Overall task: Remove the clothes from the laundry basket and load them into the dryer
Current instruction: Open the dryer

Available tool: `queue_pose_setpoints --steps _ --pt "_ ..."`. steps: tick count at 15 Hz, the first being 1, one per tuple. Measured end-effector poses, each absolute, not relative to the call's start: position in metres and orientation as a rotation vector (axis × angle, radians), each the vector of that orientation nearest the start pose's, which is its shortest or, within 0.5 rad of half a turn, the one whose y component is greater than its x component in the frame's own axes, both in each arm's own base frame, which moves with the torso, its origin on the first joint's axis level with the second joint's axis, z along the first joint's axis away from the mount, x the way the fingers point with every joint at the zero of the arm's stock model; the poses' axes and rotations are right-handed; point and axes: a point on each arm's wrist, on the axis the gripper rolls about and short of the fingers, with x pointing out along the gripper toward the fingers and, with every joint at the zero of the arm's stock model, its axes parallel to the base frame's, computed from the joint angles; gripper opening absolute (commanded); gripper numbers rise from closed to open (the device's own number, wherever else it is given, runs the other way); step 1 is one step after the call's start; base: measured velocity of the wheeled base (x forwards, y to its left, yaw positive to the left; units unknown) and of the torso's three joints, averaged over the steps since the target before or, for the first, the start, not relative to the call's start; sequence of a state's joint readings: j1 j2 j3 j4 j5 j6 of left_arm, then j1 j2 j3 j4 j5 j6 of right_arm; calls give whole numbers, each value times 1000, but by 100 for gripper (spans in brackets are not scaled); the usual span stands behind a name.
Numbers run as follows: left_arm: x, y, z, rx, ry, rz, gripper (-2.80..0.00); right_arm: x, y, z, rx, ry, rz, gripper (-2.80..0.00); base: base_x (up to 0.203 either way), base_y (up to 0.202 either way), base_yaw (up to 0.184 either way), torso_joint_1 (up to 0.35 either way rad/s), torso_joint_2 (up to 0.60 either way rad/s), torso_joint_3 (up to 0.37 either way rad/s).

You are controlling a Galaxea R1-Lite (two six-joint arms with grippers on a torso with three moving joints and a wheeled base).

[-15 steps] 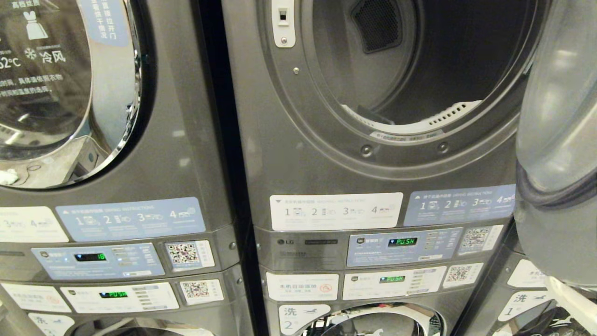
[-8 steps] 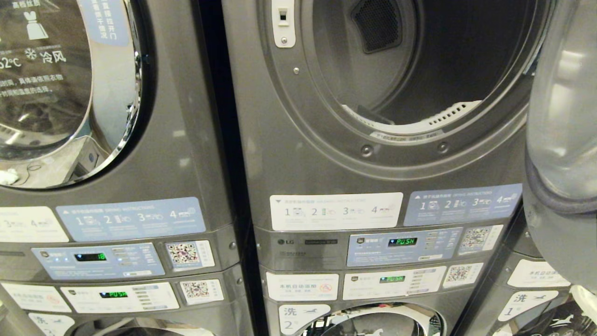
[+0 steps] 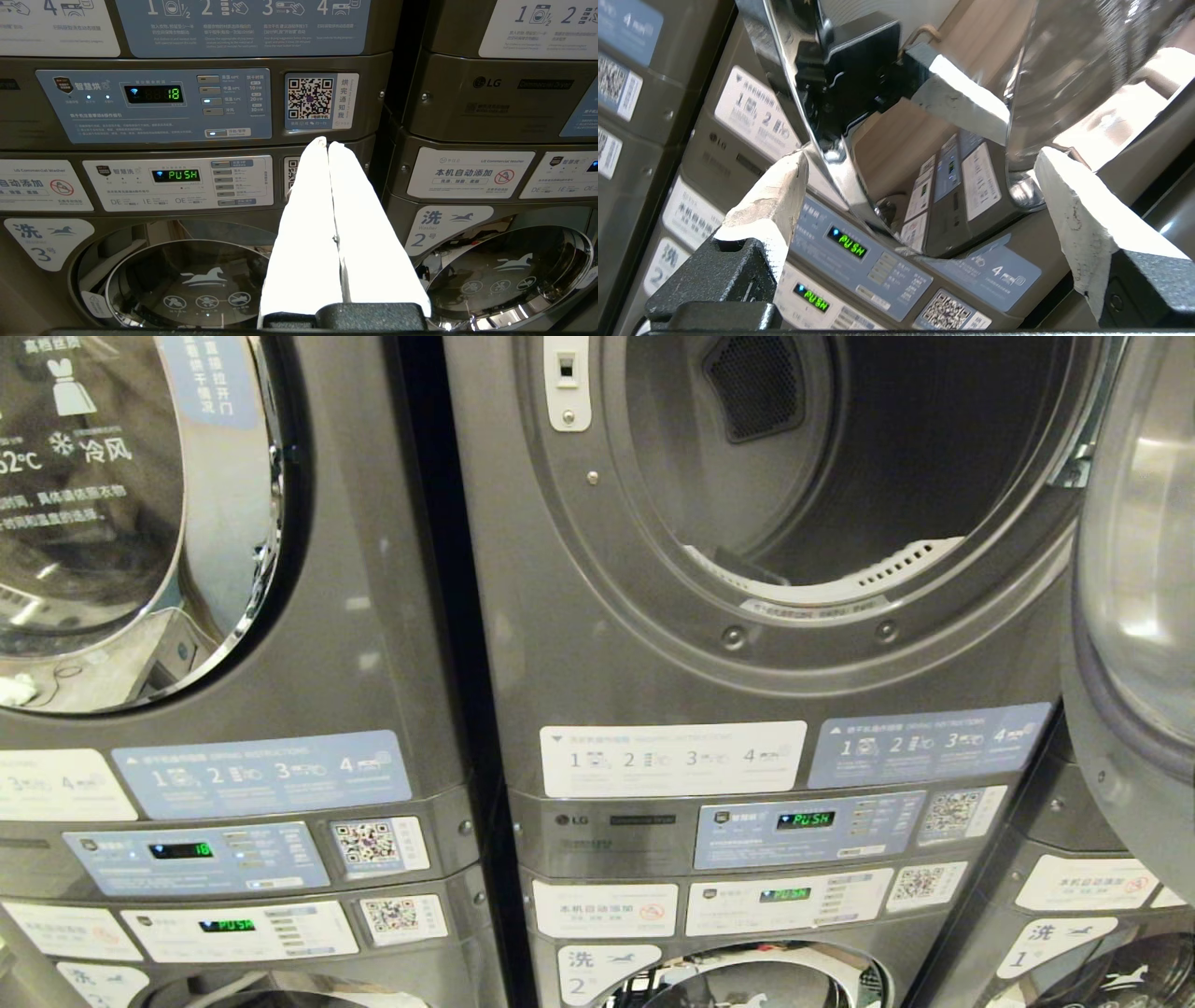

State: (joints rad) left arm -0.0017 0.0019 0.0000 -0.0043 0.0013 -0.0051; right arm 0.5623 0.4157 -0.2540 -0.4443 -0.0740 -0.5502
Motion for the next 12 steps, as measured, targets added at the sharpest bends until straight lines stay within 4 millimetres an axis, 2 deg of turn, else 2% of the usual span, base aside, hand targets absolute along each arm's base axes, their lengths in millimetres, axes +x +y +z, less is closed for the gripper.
queue_pose_setpoints --steps 12 --pt "-23 0 76 -5 -2 0 -280 -14 -11 196 -392 -502 286 0 0 0 0 0 0 0"
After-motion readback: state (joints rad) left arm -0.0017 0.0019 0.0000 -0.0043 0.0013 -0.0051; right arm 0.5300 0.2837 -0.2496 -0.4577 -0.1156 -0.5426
